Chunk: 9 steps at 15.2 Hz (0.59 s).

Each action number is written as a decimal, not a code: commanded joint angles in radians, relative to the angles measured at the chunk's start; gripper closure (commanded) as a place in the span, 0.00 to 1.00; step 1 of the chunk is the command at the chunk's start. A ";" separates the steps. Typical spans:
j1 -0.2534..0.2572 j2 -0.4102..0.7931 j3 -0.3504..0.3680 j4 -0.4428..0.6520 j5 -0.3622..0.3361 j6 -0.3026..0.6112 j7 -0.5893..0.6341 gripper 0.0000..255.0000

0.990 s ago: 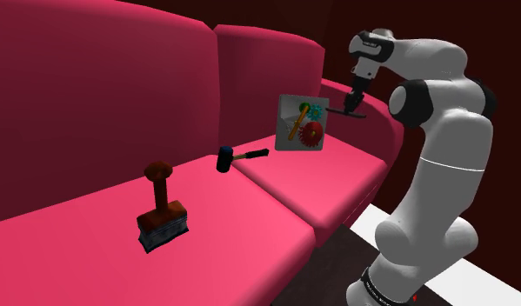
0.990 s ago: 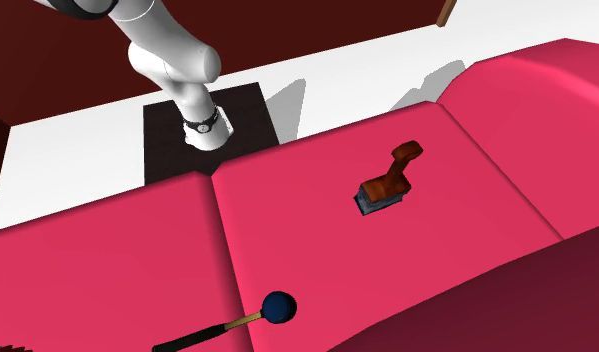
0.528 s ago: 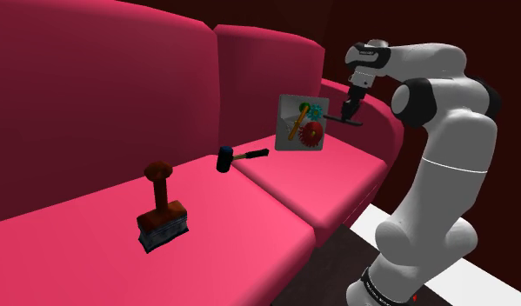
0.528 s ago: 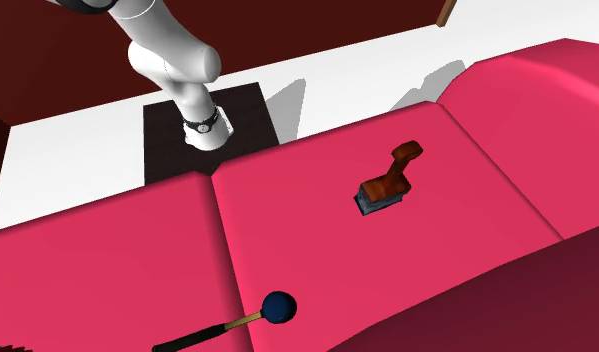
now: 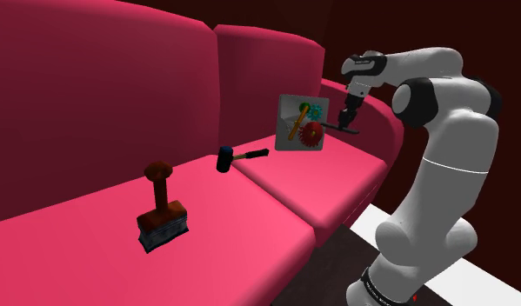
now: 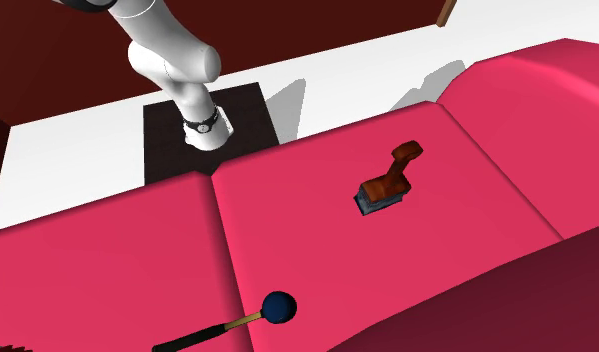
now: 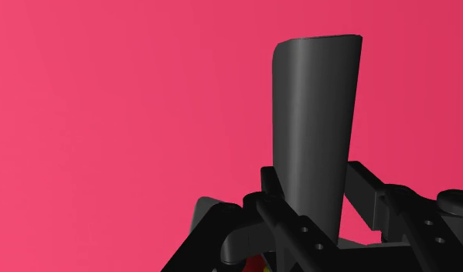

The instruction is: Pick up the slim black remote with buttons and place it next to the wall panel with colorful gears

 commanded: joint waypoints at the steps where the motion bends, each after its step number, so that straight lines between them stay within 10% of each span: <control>1: 0.001 0.001 0.000 -0.026 0.001 0.028 -0.002 1.00; 9: 0.004 0.012 0.003 -0.119 0.007 0.130 -0.012 1.00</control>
